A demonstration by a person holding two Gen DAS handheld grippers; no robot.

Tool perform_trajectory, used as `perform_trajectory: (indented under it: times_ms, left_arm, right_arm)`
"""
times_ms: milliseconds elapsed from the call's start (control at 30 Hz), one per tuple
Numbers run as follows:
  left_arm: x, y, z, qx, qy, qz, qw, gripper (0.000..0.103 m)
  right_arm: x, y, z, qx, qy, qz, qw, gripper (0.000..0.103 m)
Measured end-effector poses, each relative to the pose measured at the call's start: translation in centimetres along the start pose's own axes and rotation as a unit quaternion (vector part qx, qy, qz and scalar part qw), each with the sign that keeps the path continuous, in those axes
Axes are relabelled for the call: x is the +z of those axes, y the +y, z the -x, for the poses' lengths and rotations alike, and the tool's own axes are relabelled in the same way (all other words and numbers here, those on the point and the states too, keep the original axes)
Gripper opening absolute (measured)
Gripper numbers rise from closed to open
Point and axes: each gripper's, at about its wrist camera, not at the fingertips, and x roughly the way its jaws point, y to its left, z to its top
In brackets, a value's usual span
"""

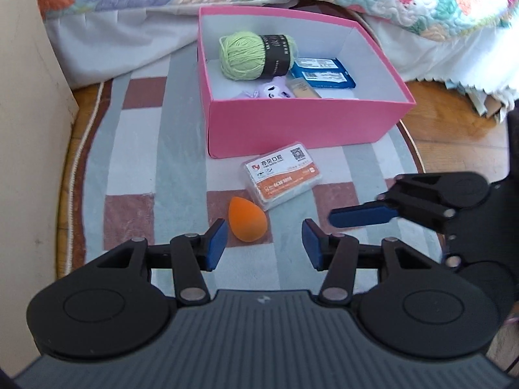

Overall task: Organize objects
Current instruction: 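Lower the right gripper to the orange makeup sponge and close on it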

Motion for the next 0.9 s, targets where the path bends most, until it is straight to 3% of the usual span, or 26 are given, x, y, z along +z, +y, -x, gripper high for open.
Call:
perform_trajectory:
  times_ms: [433,600,700,900]
  left_arm:
    - [-0.5,3.5,-7.7,-0.033,0.036,0.070,0.9964,0.048]
    - [-0.9,3.5,-8.6,-0.050,0.025,0.095,0.9939,0.042]
    - [-1.2,3.8,-8.4,-0.044,0.009,0.104,0.9935,0.032]
    - [-1.9,4.4,-8.5,-0.056,0.014,0.128,0.9901,0.030]
  right_arm:
    - [-1.3,-2.1,-6.9,-0.037,-0.016,-0.029,0.999,0.077]
    - [-2.0,-3.4,-8.2,-0.023,-0.017,-0.061,0.998,0.076]
    - [-2.3,-2.9,-8.3,-0.035,-0.030,-0.039,0.998,0.075]
    - [-2.6,-1.9,-8.6,-0.060,-0.044,0.002,0.997,0.069]
